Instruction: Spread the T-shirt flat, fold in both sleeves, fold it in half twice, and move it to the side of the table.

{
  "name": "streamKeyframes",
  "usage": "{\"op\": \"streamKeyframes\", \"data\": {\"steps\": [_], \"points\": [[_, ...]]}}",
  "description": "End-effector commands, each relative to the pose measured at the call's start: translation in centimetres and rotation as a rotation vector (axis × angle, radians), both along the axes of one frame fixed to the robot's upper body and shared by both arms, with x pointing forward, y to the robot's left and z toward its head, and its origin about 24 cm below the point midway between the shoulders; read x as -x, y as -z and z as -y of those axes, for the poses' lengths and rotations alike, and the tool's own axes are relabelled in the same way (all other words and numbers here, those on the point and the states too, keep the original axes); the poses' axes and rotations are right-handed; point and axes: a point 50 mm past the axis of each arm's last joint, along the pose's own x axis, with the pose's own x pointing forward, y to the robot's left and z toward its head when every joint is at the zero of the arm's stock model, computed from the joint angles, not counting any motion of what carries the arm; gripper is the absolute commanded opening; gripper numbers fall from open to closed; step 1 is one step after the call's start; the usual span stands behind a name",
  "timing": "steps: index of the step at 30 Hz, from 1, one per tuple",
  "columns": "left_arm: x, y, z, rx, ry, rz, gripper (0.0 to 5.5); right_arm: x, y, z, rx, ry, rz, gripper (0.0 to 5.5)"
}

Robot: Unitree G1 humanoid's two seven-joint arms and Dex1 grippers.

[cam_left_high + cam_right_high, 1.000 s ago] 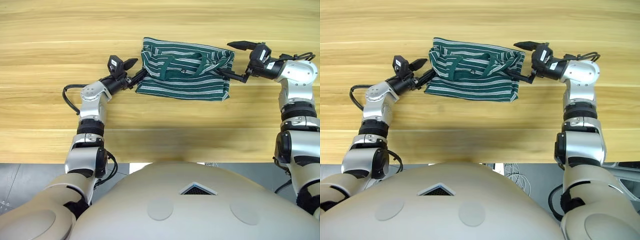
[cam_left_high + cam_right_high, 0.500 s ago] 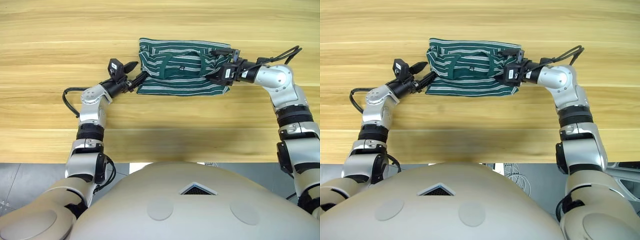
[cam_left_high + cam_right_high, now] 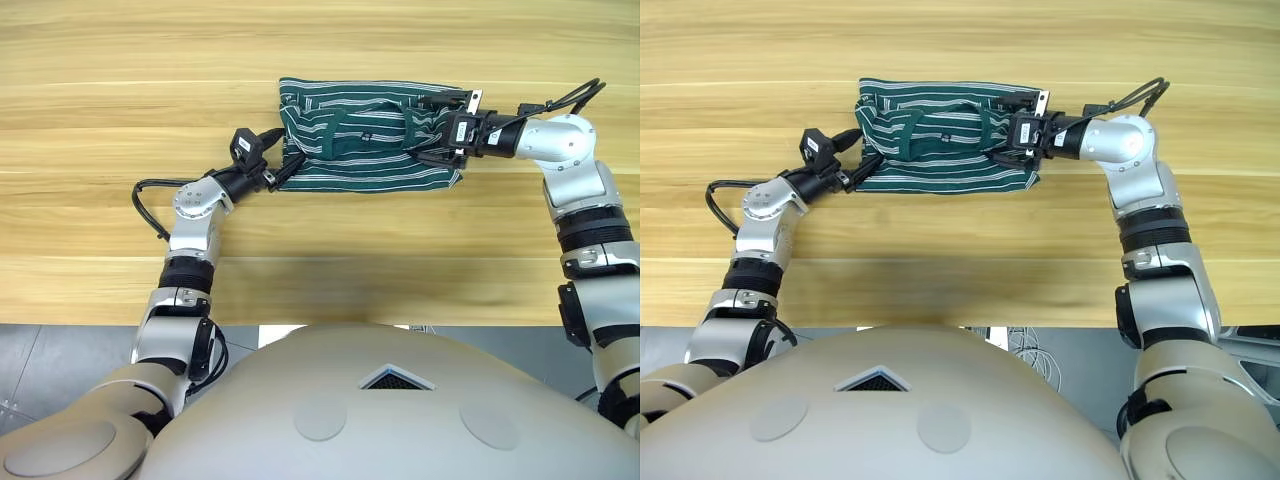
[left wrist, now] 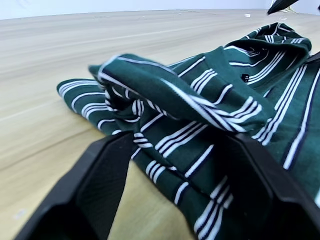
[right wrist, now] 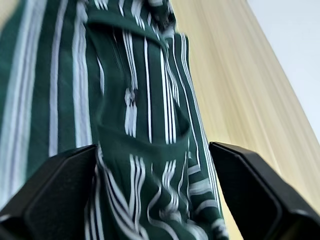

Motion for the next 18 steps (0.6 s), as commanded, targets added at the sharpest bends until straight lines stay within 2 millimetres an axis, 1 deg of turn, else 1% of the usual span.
{"op": "streamKeyframes", "data": {"steps": [1,4,6,8,11,15,18], "points": [[1.7,1.8,-0.1,-0.052,0.024,-0.091,3.02,-1.3,-0.5,0.1,0.053,0.037,0.061,4.09],[1.6,1.8,-0.1,-0.053,0.026,-0.087,3.02,-0.9,-0.1,0.4,0.1,-0.005,0.05,4.09],[1.6,1.8,0.0,-0.053,0.025,-0.087,3.02,-0.9,-0.2,0.4,0.106,-0.019,0.06,4.09],[1.6,1.9,0.1,-0.052,0.025,-0.087,3.02,-1.2,-0.6,0.2,0.088,-0.016,0.075,4.09],[1.6,1.9,0.3,-0.05,0.027,-0.087,3.02,-1.6,-1.2,-0.5,0.014,-0.008,0.074,4.09],[1.9,2.1,0.6,-0.052,0.036,-0.084,3.02,-2.0,-1.0,-1.1,-0.03,0.016,0.025,4.09],[2.2,2.2,0.8,-0.058,0.05,-0.078,3.02,-2.9,-0.5,-0.8,-0.019,0.103,-0.025,4.09]]}}
